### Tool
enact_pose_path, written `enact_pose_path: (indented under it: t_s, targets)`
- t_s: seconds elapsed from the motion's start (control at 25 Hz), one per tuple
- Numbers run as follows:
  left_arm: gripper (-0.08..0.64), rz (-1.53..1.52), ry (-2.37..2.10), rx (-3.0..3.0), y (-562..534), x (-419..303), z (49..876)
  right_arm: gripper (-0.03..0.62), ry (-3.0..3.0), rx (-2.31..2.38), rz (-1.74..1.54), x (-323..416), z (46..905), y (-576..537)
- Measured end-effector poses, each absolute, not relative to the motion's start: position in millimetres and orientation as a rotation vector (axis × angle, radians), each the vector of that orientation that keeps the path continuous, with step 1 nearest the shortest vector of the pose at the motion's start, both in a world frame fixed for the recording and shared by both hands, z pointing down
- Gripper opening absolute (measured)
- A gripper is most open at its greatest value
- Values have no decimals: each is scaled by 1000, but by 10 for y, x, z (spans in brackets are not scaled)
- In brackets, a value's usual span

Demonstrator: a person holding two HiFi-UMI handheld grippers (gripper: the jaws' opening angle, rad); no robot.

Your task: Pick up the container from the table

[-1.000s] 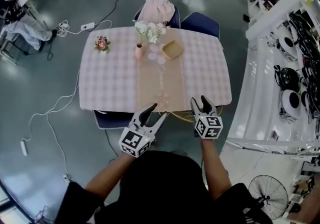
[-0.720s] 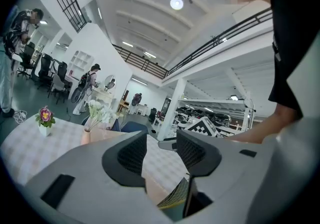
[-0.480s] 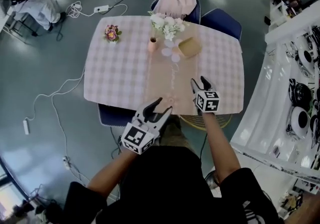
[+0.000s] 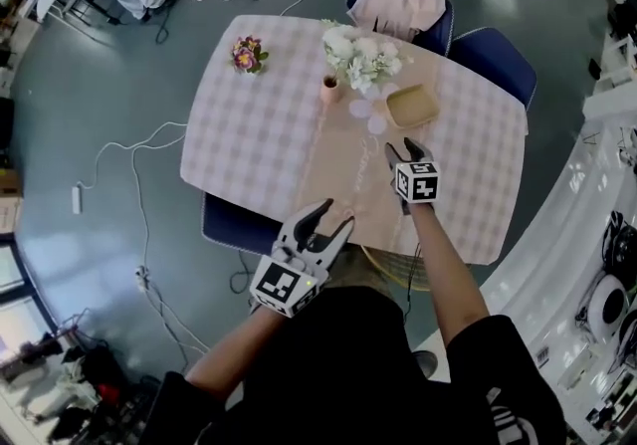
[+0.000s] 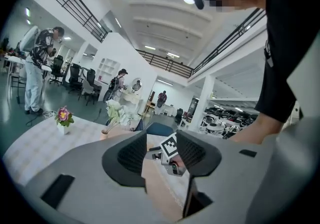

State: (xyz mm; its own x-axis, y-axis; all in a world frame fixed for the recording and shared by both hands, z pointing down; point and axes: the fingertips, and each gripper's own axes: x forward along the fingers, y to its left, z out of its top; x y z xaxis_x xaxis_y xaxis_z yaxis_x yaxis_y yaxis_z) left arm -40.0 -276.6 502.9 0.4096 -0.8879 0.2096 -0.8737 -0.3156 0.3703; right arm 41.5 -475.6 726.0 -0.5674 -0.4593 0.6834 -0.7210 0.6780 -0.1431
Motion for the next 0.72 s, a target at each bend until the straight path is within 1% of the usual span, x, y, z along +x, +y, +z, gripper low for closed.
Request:
enact_pose_path:
  t_s: [0.12, 0.4, 0.72]
  targets:
    - [164, -32, -1546, 2183, -2917, -403, 5117, 176, -2255, 851, 520, 379, 7440, -5000]
    - [164, -2, -1593, 2056, -3090, -377, 5275, 176, -2212, 771, 569, 342, 7883, -5412]
    - [164, 60, -1625, 2027, -3154, -376, 5333, 175, -2139, 654, 504, 234, 8253, -5463]
